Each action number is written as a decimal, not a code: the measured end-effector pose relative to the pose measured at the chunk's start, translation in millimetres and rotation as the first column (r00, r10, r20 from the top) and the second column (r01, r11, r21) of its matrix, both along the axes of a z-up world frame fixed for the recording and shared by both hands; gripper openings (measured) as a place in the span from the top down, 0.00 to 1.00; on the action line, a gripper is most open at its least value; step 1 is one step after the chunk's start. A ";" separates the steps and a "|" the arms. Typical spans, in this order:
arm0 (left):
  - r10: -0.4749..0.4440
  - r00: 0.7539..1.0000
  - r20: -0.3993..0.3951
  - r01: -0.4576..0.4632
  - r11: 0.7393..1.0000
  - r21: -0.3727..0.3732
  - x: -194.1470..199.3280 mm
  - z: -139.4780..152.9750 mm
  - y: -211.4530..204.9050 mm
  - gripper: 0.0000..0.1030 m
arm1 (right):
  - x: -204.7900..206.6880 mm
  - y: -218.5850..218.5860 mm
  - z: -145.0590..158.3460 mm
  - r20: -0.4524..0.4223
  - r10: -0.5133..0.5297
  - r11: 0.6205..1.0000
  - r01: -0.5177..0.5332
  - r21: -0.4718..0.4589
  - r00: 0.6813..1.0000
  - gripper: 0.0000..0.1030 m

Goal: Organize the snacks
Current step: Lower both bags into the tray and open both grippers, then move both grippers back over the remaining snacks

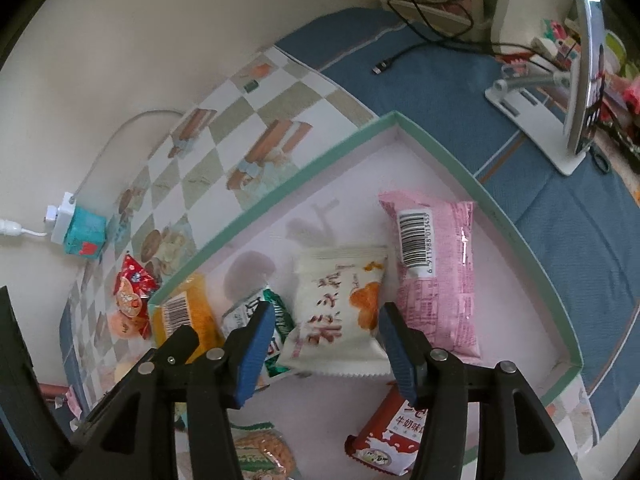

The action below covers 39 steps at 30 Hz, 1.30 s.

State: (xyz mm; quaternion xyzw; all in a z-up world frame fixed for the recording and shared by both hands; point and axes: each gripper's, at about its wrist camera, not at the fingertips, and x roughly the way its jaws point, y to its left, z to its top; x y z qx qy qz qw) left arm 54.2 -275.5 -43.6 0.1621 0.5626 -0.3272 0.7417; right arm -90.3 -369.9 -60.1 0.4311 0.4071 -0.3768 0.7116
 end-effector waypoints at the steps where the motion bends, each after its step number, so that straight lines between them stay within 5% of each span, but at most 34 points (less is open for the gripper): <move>1: 0.006 1.000 -0.002 -0.006 1.000 0.004 1.6 1.3 1.7 0.41 | 0.7 1.1 2.2 -0.001 0.003 1.000 -0.003 -0.006 1.000 0.43; 7: 0.064 0.998 -0.010 -0.063 0.998 0.016 16.7 6.5 19.2 0.36 | 6.3 7.7 12.5 -0.021 0.027 0.999 -0.028 -0.040 0.999 0.42; 13: 0.141 0.990 -0.017 -0.141 0.990 0.005 38.4 14.5 48.1 0.23 | 14.2 13.3 11.3 -0.051 0.045 0.997 -0.048 -0.054 0.998 0.32; 15: 0.169 0.986 -0.018 -0.169 0.986 -0.002 45.9 17.8 60.1 0.22 | 14.5 16.2 13.0 -0.058 0.035 0.997 -0.039 -0.066 0.998 0.20; 19: 0.232 0.973 -0.012 -0.232 0.973 0.005 61.9 20.9 86.4 0.08 | 18.4 24.9 20.3 -0.056 0.051 0.994 -0.056 -0.092 0.997 0.14; 21: 0.260 0.966 -0.019 -0.260 0.966 0.003 69.1 21.6 98.4 0.08 | 20.5 29.2 24.9 -0.056 0.059 0.992 -0.065 -0.111 0.997 0.00; 29: 0.402 0.916 0.010 -0.402 0.915 0.028 97.0 25.7 154.8 0.05 | 27.6 46.8 43.5 -0.058 0.073 0.985 -0.082 -0.154 0.996 0.00; 39: 0.467 0.881 0.073 -0.470 0.882 0.022 111.4 45.8 200.5 0.04 | 42.0 80.8 66.5 -0.069 0.121 0.971 -0.132 -0.199 0.990 0.00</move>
